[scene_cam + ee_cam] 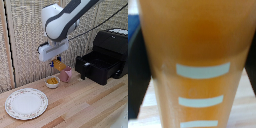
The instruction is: Extend the gripper towards the air fryer handle. Grasp the air fryer handle and pull it to open the air fryer. Release the air fryer handle and move the gripper to the bread. Grasp the bread with the gripper and move it to the air fryer basket. Release the bread inside the air fryer and retract the gripper.
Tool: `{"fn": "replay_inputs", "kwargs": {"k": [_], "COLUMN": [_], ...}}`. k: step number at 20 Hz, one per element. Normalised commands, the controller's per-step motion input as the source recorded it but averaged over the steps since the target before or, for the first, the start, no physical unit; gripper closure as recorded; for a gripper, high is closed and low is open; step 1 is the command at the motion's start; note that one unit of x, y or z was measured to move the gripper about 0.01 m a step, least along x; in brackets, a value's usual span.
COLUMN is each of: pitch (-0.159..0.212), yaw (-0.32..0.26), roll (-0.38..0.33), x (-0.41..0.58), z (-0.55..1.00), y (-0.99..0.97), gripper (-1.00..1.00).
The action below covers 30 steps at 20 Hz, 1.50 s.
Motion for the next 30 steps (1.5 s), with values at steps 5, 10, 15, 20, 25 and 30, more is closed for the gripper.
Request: {"fn": "replay_inputs", "kwargs": {"k": [5, 10, 15, 20, 25, 30], "pitch": [0.041, 0.010, -0.009, -0.045, -0.031, 0.000], "yaw": [-0.216, -0.106, -0.119, -0.127, -0.099, -0.067], "roll": [-0.026, 0.006, 0.003, 0.000, 0.000, 0.000], "x": [0.345, 0.091, 0.043, 0.056, 0.128, 0.244], "z": [0.70, 0.51, 0.30, 0.16, 0.16, 0.06], "y": [-0.41, -0.87, -0.85, -0.85, -0.92, -0.98], "gripper": [1.00, 1.00, 1.00, 1.00, 1.00, 1.00]}}
